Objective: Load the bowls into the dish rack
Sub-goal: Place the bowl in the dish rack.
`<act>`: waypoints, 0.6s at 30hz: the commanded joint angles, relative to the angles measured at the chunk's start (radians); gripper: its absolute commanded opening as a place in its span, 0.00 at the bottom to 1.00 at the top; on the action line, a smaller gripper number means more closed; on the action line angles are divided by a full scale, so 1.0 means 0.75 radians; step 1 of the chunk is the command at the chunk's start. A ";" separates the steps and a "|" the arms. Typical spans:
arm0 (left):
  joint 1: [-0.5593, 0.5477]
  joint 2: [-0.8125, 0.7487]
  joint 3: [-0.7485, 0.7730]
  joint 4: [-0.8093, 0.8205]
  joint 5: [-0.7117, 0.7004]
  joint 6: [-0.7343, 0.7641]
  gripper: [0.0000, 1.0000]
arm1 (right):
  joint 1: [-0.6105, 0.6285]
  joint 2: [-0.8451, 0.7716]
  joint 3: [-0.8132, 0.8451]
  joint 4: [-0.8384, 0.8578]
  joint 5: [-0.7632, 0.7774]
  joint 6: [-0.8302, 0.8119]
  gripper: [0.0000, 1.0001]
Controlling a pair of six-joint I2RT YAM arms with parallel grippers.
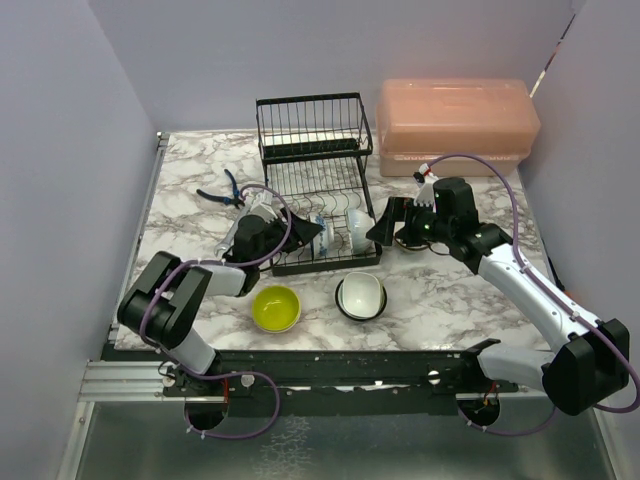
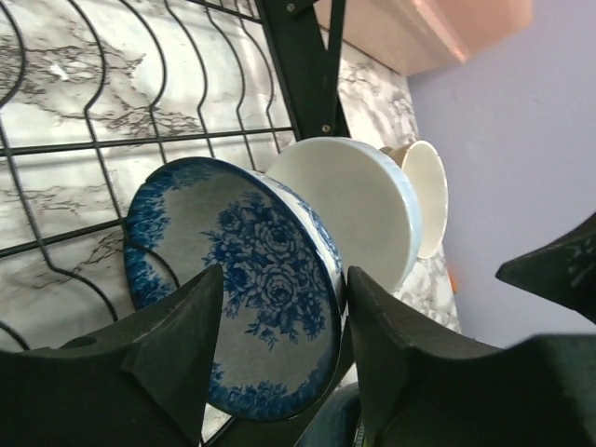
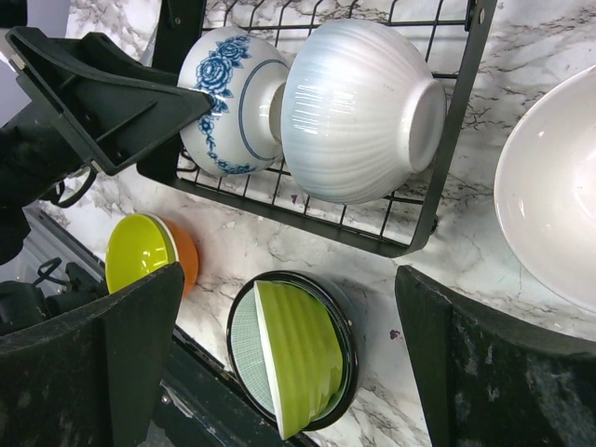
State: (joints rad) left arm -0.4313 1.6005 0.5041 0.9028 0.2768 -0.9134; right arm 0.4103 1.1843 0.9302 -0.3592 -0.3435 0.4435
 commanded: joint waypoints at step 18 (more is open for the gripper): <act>0.013 -0.794 0.171 -1.185 -0.620 0.577 0.92 | -0.007 -0.078 -0.074 0.007 -0.023 0.053 1.00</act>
State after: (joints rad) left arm -0.4267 1.1126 0.6239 0.2100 -0.0582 -0.6010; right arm 0.4103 1.1446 0.9161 -0.3595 -0.3454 0.4568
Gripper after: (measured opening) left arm 0.849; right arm 0.995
